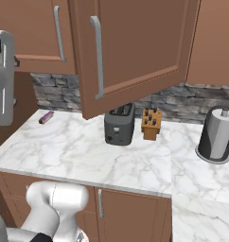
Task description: Pick the bar soap and bar soap from the cabinet and place them on the counter.
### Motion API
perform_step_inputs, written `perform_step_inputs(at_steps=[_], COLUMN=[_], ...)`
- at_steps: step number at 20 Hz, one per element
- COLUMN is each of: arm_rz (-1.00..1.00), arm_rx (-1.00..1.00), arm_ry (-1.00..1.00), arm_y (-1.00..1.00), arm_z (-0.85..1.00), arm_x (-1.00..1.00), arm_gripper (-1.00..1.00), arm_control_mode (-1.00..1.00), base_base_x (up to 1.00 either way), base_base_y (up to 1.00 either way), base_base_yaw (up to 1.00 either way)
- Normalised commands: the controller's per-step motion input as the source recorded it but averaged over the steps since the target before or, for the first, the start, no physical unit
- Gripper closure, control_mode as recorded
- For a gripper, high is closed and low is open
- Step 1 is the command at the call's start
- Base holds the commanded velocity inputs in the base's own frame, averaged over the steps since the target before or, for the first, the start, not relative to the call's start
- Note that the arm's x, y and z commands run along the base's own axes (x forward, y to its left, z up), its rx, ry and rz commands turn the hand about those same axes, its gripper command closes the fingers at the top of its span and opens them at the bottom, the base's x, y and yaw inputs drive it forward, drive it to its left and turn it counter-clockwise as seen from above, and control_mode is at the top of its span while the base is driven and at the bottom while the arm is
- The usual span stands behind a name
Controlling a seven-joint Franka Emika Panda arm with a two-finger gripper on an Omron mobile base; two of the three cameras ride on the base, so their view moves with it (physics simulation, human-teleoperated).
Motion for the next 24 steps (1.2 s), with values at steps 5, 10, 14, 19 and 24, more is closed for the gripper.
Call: perform_step_inputs(at_steps=[5,10,14,19,24], arm_rz=[-0.09,-0.16,-0.20,-0.22,-0.21], arm_rx=[-0.24,-0.22,-0.24,-0.20,-0.12], arm_ry=[-0.07,-0.01,-0.02,-0.05,-0.05], arm_y=[0.23,0.14,0.01,0.00,0.00], arm_z=[0.03,0.10,0.15,0.20,-0.01], arm_x=[0.24,0.22,0.21,0.16,0.20], arm_gripper=[-1.00,-1.00,-1.00,-1.00,-1.00], arm_control_mode=[-1.00,-1.00,-1.00,-1.00,-1.00], base_base_x=[0.00,0.00,0.00,0.00,0.00], base_base_y=[0.00,0.00,0.00,0.00,0.00], base_base_yaw=[0.00,0.00,0.00,0.00,0.00])
